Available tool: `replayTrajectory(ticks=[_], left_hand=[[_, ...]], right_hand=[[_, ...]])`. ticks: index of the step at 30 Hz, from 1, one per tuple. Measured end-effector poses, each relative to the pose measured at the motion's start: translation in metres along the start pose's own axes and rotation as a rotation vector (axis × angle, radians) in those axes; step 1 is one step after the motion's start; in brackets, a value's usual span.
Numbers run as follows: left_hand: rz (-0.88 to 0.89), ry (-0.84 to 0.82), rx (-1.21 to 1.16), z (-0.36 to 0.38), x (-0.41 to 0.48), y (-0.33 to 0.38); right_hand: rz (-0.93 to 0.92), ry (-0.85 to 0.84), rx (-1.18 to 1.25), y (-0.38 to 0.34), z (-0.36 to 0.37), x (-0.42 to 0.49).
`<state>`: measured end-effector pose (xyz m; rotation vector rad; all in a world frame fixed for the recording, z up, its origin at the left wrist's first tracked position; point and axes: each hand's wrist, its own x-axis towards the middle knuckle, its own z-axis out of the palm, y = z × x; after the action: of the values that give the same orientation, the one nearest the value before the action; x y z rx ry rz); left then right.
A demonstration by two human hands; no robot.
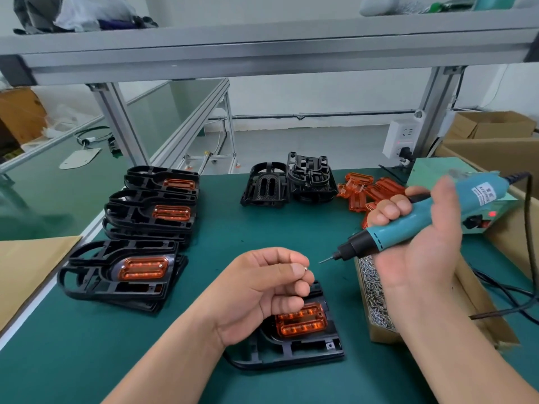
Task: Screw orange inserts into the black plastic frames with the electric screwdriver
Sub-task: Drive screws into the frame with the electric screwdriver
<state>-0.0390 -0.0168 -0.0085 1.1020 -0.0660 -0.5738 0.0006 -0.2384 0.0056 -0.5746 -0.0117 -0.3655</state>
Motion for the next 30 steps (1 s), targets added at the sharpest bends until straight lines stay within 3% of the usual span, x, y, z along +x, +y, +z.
replayTrajectory(ticks=[8,30], left_hand=[[0.003,0.012,0.003,0.007,-0.002,-0.003],[0.001,0.062,-0.019,0.008,0.000,-0.006]], right_hand=[[0.001,-0.077,0.005,-0.001,0.008,-0.010],[0.004,-0.094,-0.021,0.000,0.012,-0.018]])
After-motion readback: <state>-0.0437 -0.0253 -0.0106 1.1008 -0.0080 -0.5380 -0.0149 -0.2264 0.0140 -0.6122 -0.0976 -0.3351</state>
